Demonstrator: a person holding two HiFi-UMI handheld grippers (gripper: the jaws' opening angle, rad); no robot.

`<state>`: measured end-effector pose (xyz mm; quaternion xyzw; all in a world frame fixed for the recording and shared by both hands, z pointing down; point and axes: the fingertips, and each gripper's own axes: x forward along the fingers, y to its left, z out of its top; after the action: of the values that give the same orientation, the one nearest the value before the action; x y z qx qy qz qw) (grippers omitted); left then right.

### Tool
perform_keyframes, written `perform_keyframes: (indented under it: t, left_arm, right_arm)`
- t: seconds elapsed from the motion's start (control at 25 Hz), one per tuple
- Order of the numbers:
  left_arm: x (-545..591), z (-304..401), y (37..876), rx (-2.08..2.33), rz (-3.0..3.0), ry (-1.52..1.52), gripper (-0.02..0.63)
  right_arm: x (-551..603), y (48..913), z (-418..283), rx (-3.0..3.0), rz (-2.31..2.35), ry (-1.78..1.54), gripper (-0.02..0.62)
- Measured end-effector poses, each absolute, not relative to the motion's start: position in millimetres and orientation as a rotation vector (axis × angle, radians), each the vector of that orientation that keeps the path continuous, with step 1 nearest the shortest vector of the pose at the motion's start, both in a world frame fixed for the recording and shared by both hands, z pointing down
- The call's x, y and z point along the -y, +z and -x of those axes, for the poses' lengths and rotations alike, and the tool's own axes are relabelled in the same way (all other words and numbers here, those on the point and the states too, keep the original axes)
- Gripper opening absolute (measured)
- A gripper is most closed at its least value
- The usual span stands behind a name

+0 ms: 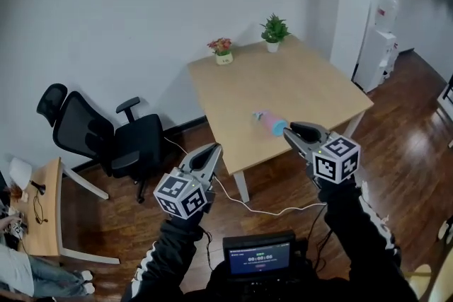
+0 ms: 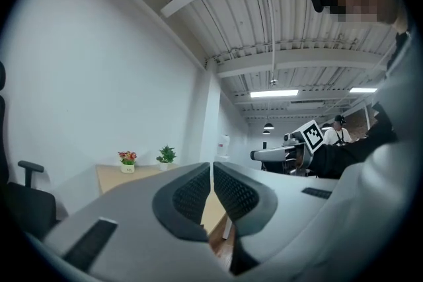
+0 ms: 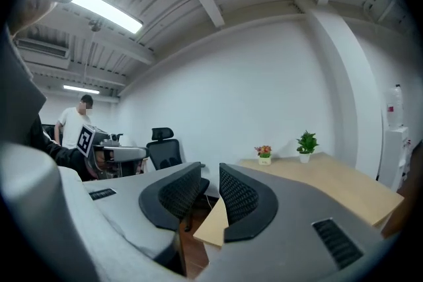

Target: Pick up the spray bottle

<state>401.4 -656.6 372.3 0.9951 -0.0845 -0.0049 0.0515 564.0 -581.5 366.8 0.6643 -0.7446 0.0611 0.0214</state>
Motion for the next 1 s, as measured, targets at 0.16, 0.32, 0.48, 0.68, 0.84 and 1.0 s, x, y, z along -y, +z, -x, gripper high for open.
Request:
perform_keyframes:
  t: [0.16, 0.32, 0.48, 0.68, 0.84, 1.0]
  left_arm:
    - [722, -489, 387, 0.274, -2.994, 0.033, 0.046]
    - [820, -556, 416, 0.314, -2.972, 0.096, 0.063]
    - [921, -621, 467, 0.265, -2.927, 0.191, 0.074]
    - [1044, -663, 504, 0.226, -2.902, 0.249, 0.074]
    - [1108, -708, 523, 0.209, -2.843, 0.274, 0.075]
    - [1138, -756, 556, 0.183, -2.807, 0.364, 0.075]
  right_arm:
    - [659, 391, -653, 2.29, -1.987, 0.289, 0.094]
    - [759, 430, -723, 2.256, -1.954, 0.397, 0.17]
    - [863, 478, -791, 2.158, -1.948, 0.498, 0.242]
    - [983, 534, -829, 2.048, -1.923, 0.726, 0.311]
    - [1042, 575, -877, 1.942, -1.948, 0.885, 0.311]
    - [1073, 636, -918, 1.866, -1.844, 1.033, 0.311]
